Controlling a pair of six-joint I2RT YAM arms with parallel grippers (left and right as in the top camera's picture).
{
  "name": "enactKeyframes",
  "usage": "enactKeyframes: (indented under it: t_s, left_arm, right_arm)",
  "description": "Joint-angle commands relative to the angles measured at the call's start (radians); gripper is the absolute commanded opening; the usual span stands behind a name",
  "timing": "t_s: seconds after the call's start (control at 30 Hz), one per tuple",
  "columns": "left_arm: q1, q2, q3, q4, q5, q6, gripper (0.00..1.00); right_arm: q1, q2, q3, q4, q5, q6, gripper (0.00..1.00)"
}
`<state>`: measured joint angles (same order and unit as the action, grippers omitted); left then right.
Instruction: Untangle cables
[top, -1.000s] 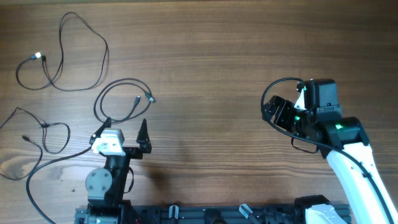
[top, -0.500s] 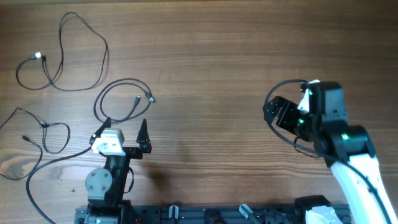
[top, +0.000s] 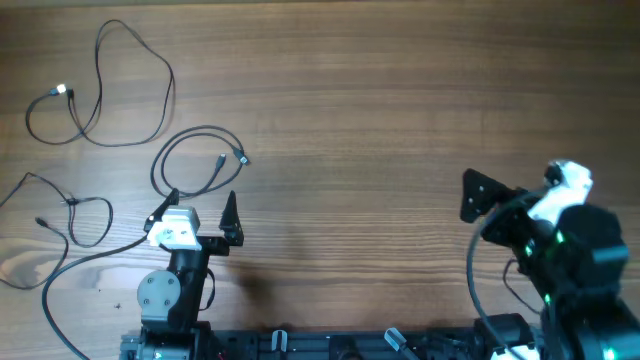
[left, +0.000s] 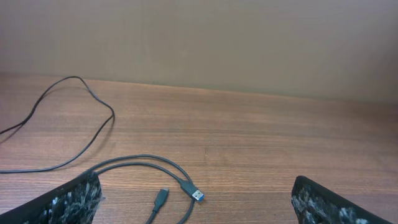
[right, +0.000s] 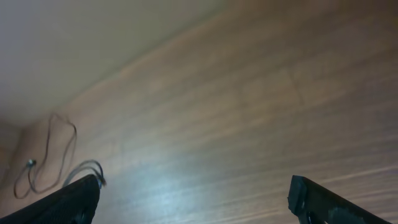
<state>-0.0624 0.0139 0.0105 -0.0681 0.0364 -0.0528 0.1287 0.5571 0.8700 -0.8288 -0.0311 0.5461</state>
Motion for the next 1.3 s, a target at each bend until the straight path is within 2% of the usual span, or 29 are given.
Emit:
enactKeyframes:
  t_s: [0.0, 0.2, 0.4, 0.63, 1.03, 1.27]
  left_arm:
    - [0.006, -0.005, -0.005, -0.005, 0.019, 0.019, 1.00]
    - [0.006, -0.005, -0.005, -0.005, 0.019, 0.020, 1.00]
    - [0.006, -0.005, -0.005, -0.005, 0.019, 0.020, 1.00]
    - [0.006, -0.005, -0.005, -0.005, 0.019, 0.020, 1.00]
    - [0.006, -0.005, -0.005, -0.005, 0.019, 0.020, 1.00]
    - [0.006, -0.005, -0.005, -0.005, 0.019, 0.019, 1.00]
  right_arm:
    - [0.001, -0.085, -0.008, 0.002, 0.050, -0.106, 1.00]
    - [0.001, -0.164, -0.014, 0.023, 0.049, -0.163, 1.00]
    - [0.001, -0.282, -0.212, 0.323, -0.085, -0.308, 1.00]
    - [0.001, -0.406, -0.458, 0.587, -0.124, -0.312, 1.00]
    - [-0.023, -0.551, -0.693, 0.711, -0.137, -0.409, 1.00]
    - [-0.078, -0.554, -0.768, 0.767, -0.180, -0.433, 1.00]
